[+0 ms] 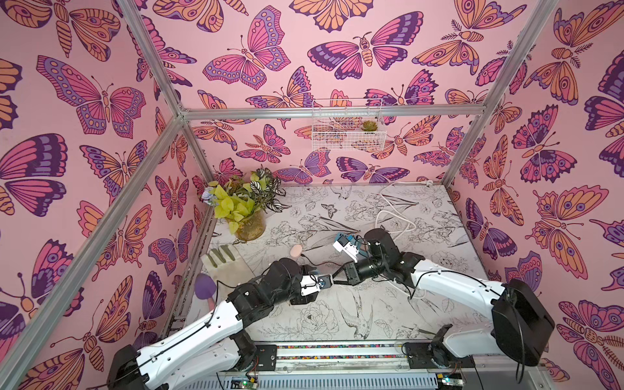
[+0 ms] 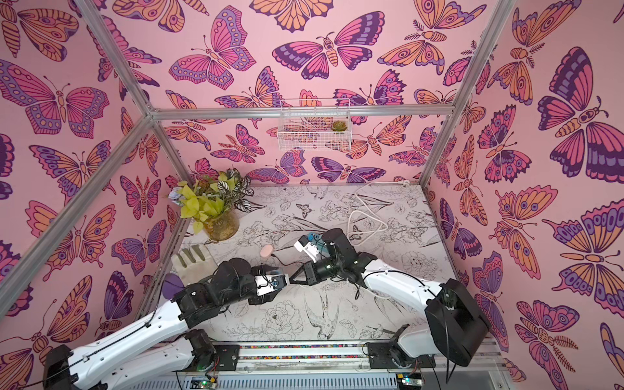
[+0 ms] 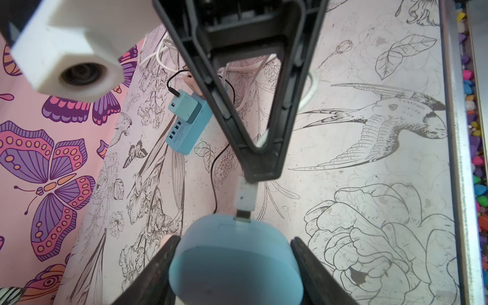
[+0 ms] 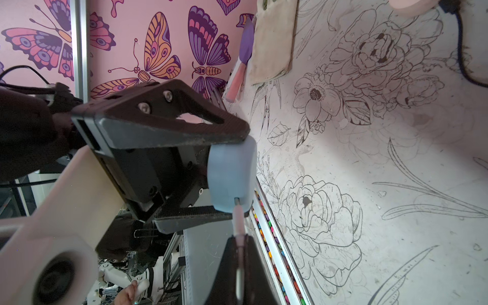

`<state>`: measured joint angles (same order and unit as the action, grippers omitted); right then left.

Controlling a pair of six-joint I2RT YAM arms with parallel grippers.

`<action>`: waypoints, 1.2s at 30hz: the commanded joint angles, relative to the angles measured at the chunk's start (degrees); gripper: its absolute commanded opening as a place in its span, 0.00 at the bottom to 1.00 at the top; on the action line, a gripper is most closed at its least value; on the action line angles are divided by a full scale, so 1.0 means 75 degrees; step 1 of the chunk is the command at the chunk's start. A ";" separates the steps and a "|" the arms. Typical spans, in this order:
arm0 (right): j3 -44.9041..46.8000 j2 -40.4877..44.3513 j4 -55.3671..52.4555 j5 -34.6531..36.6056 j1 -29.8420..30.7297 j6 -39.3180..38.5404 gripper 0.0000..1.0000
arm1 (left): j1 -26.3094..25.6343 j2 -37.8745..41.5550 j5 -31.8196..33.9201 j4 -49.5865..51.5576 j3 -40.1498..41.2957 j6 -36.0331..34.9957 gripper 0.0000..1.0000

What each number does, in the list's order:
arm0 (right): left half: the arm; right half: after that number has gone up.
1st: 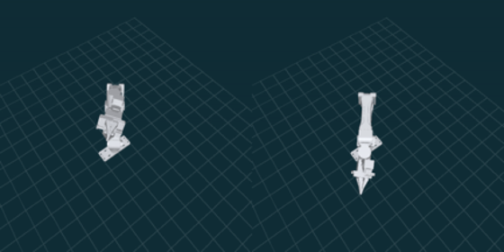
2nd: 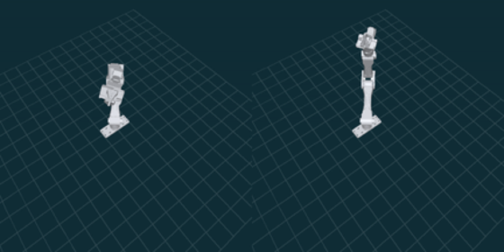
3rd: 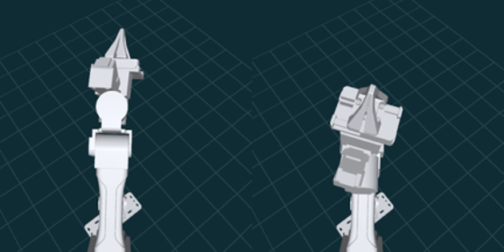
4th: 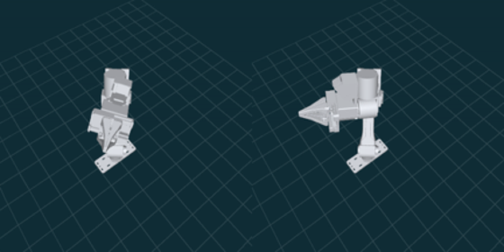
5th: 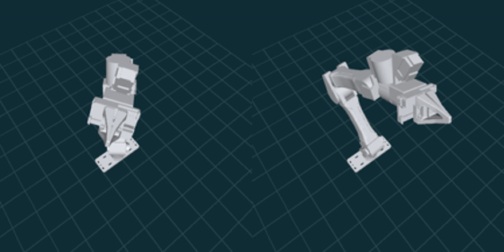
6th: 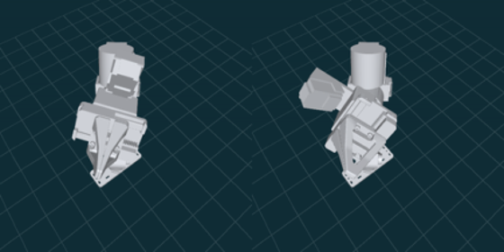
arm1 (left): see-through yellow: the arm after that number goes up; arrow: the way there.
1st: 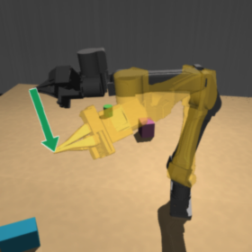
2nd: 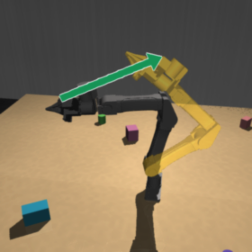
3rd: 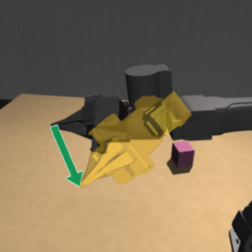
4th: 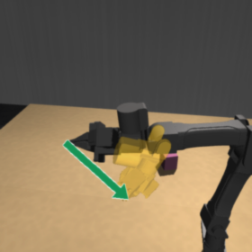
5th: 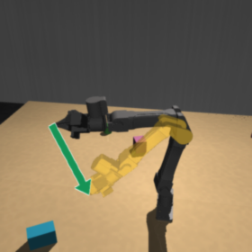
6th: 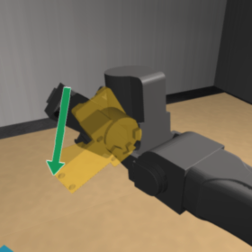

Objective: Charge the bluetooth headset
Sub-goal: Insert the charging cable into the bluetooth headset.

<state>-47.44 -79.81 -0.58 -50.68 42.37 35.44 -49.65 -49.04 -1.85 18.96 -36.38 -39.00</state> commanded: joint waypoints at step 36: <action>-0.0154 -0.0598 0.1936 -0.0824 -0.0223 -0.0031 0.01 | -0.0446 0.0637 -0.0621 -0.0819 0.0107 0.0437 0.00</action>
<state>-49.28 -83.70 3.86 -57.10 40.77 32.82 -51.40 -45.25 1.43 19.35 -35.83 -36.36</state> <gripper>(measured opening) 0.076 0.620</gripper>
